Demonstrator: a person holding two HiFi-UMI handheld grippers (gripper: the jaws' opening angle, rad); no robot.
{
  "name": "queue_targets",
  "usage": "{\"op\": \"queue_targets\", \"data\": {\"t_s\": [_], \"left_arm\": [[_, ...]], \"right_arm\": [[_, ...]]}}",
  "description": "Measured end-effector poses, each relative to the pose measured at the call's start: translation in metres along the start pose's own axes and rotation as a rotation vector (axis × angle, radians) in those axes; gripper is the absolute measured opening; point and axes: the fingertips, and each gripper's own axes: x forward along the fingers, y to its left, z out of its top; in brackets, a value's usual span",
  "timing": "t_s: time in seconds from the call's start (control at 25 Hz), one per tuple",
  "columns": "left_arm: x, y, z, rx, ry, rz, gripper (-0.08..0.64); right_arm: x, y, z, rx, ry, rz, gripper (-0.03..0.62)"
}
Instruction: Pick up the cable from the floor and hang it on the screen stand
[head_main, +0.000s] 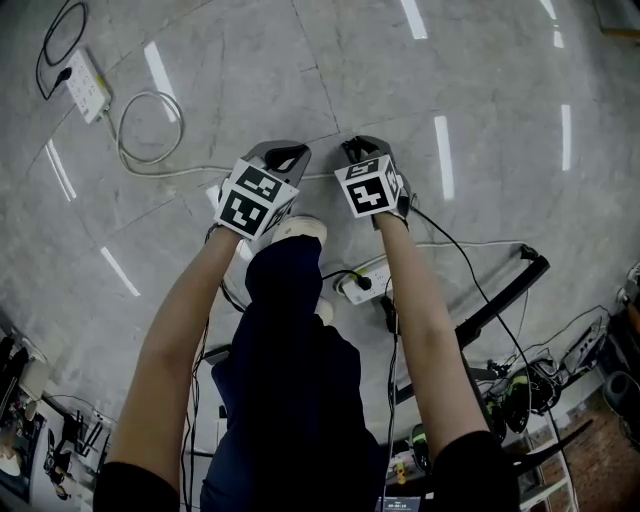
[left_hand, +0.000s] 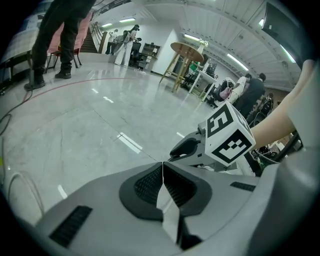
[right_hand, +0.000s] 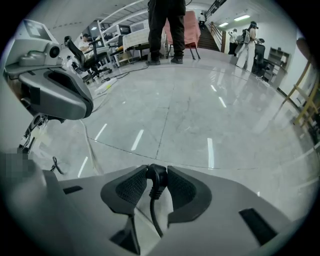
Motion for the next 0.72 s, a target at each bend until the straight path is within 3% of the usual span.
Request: {"op": "queue_targets", "data": {"t_s": [0.72], "left_arm": [[-0.084, -0.058, 0.076, 0.057, 0.047, -0.004, 0.008]], "right_arm": [[-0.134, 0.001, 0.051, 0.045, -0.043, -0.038, 0.144]]}}
